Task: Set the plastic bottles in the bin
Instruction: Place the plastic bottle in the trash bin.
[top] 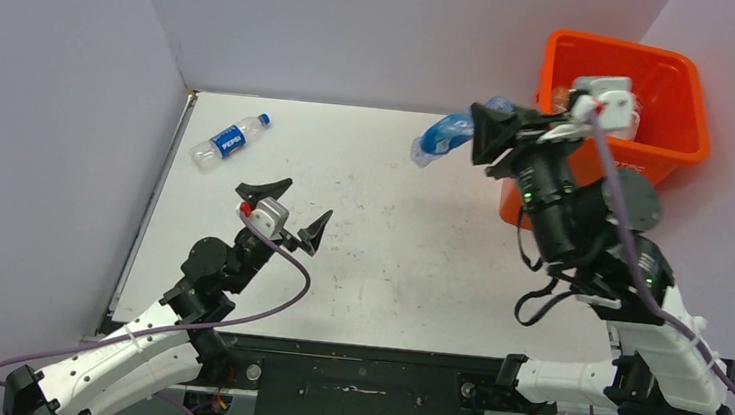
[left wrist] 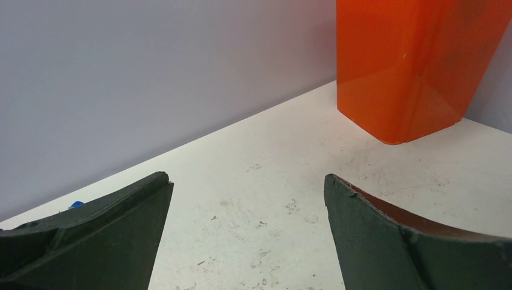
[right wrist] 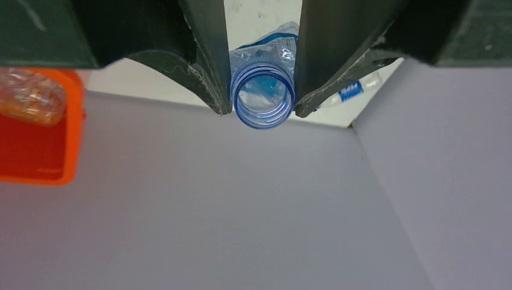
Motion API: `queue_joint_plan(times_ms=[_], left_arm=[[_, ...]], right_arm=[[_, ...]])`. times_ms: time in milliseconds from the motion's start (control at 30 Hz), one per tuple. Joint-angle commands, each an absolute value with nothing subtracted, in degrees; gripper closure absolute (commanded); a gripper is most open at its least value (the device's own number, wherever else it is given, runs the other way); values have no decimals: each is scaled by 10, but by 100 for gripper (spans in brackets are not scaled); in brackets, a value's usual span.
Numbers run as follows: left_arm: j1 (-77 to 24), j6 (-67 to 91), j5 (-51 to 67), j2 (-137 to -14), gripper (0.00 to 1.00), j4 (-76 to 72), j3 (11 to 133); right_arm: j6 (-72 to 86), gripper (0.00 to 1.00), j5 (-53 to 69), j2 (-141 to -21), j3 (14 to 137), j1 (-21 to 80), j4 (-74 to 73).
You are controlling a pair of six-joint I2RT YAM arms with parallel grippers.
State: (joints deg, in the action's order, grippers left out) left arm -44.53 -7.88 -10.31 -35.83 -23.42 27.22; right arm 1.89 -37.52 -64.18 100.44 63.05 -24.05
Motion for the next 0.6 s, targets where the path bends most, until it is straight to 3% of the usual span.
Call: queue_joint_plan(times_ms=[0,167,367,567], left_arm=[[-445,-70,-119,-362,4,-262,279],[-444,-71,-137,-365,4,-262,278],[-446,-67,-139,-371,4,-261,279],[-448,-60,-140,-376,4,-256,283]], right_arm=[[-100,95,-475,-682,1106,628,-218],[-303,95,-605,-754,1198,628,-13],[-499,95,-632,-811,1279,628,259],[-519,95,-624,-869,1356,628,237]])
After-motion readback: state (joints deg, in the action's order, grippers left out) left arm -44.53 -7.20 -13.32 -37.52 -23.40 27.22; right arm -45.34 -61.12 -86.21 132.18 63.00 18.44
